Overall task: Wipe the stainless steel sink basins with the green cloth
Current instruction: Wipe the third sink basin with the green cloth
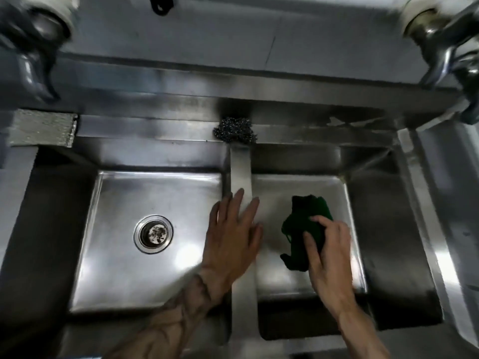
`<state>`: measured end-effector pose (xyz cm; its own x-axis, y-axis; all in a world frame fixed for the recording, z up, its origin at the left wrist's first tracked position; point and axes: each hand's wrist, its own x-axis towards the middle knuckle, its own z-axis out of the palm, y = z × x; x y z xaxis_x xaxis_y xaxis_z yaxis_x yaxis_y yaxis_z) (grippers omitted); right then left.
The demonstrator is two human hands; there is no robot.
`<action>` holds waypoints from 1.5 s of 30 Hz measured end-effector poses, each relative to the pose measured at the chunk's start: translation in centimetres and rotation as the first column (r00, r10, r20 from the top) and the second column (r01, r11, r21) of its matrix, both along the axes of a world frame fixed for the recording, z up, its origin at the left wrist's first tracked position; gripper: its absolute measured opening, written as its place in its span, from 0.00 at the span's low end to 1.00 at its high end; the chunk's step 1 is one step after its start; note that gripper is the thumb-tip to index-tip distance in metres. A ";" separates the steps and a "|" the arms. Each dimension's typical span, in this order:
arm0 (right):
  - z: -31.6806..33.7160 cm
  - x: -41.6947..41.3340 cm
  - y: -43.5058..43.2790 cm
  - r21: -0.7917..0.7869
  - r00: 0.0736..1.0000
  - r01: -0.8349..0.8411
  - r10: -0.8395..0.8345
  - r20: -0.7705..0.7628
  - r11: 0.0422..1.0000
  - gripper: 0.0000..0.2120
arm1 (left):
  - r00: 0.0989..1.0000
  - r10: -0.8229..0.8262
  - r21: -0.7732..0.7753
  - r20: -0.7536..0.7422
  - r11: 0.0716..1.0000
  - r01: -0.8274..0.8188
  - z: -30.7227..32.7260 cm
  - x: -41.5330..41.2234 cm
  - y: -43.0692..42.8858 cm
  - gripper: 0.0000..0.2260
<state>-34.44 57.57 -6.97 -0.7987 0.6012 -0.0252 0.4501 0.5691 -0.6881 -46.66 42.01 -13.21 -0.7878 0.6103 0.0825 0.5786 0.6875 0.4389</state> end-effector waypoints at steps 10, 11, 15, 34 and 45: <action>-3.5 -2.0 7.1 -0.012 0.984 -0.178 0.178 -0.007 0.984 0.16 | 0.985 0.160 -0.121 -0.069 0.978 -0.168 -0.5 -0.8 6.8 0.23; -3.7 -2.4 7.3 -0.010 0.982 -0.187 0.186 -0.009 0.982 0.16 | 0.985 0.157 -0.124 -0.070 0.979 -0.164 -0.6 -1.0 7.2 0.23; -5.3 -4.6 8.0 -0.028 0.984 -0.176 0.176 -0.006 0.984 0.15 | 0.982 0.156 -0.135 -0.108 0.976 -0.170 -0.6 -3.0 8.4 0.23; -25.5 -12.3 9.2 0.281 0.894 -0.425 0.350 0.279 0.861 0.26 | 0.965 0.174 -0.246 -0.198 0.944 -0.221 -2.4 -5.4 8.9 0.24; -28.4 -13.4 7.0 0.355 0.898 -0.432 0.359 0.255 0.829 0.29 | 0.965 0.166 -0.253 -0.204 0.943 -0.216 -2.9 -5.6 8.8 0.25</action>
<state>-47.86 64.54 -35.33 -0.9747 0.2229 -0.0132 0.2164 0.9285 -0.3019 -52.24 50.79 -16.14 -0.8793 0.4687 0.0843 0.4759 0.8708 0.1231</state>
